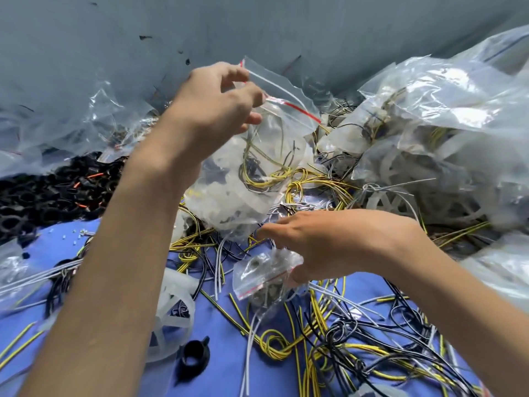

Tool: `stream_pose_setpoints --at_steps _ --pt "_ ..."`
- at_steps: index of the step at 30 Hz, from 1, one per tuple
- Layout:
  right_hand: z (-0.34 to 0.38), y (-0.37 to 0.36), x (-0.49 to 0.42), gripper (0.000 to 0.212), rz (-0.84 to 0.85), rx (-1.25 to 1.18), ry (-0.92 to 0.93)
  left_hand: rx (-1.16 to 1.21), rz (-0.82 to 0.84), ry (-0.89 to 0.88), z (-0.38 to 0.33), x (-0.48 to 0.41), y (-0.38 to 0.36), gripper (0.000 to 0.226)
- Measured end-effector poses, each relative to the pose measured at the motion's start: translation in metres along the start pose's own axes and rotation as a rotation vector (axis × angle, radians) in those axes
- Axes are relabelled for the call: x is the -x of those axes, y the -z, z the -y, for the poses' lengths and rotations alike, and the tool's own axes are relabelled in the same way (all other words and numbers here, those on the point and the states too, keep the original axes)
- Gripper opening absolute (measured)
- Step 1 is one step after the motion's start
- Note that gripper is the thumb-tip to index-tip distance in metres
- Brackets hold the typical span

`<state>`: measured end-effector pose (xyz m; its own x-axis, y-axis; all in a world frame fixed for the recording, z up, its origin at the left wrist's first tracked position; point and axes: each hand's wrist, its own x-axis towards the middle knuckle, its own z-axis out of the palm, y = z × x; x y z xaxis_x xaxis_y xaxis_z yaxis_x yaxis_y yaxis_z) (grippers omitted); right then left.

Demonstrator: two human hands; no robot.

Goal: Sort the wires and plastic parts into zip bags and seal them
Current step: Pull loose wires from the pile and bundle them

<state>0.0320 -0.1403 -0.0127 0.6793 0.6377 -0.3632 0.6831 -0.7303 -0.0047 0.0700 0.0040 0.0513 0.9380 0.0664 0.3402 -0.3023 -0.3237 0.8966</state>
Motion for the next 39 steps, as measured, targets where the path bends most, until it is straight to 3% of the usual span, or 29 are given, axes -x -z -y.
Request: stream_pose_setpoints --at_steps 2,8,13,18,22,24,26,32,36,39 --pt "0.000 -0.002 -0.001 0.061 0.009 0.026 -0.005 -0.010 0.007 0.003 0.002 -0.001 0.000 0.018" --pt "-0.002 0.003 0.003 0.016 -0.100 -0.048 0.156 -0.042 0.053 0.003 0.004 0.000 0.000 0.022" --pt "-0.001 0.012 0.005 0.016 -0.316 -0.165 0.297 -0.064 0.145 0.005 0.003 0.003 0.003 0.023" --pt "-0.006 0.026 0.017 0.021 -0.611 -0.339 0.251 -0.083 0.261 -0.057 -0.001 0.009 0.024 0.028" --pt "-0.018 0.039 0.024 0.020 -0.873 -0.621 0.154 -0.059 0.470 -0.083 -0.004 0.018 0.034 0.034" --pt "-0.023 0.044 0.027 0.016 -0.932 -0.819 0.118 -0.038 0.632 -0.085 -0.005 0.022 0.031 0.044" --pt "-0.025 0.045 0.029 0.003 -0.957 -0.965 0.123 -0.060 0.679 -0.117 -0.006 0.023 0.022 0.048" --pt "-0.032 0.053 0.035 0.029 -0.952 -1.174 0.088 0.111 0.468 -0.147 -0.006 0.023 0.002 0.045" --pt "-0.032 0.053 0.037 0.028 -0.871 -1.457 0.173 0.226 0.177 -0.180 -0.011 0.025 -0.016 0.018" --pt "-0.028 0.051 0.039 0.034 -0.806 -1.316 0.184 0.290 -0.042 -0.138 -0.015 0.026 -0.026 0.031"
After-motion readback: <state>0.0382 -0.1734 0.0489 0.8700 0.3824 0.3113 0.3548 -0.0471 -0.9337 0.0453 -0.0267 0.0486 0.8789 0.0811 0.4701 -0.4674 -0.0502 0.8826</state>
